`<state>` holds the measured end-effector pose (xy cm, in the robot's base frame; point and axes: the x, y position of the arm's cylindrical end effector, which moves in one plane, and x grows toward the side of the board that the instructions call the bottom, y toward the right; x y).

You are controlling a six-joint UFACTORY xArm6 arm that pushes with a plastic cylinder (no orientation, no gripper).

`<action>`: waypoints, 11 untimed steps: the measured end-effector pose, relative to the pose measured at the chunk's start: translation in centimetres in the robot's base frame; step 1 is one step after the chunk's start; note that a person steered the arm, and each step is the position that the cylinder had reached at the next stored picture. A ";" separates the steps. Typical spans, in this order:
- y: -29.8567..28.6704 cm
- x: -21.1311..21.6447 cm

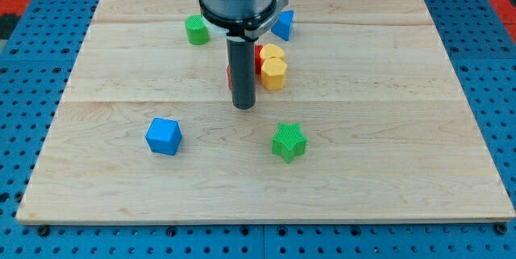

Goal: Slide the green star left a bit

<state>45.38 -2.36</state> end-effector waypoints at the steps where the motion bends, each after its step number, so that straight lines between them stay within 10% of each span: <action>1: -1.6 0.0; 4: 1.0 -0.2; 6: 19.1 -1.9; 7: 24.4 4.6; 9: 8.8 12.9; 11: 12.2 4.5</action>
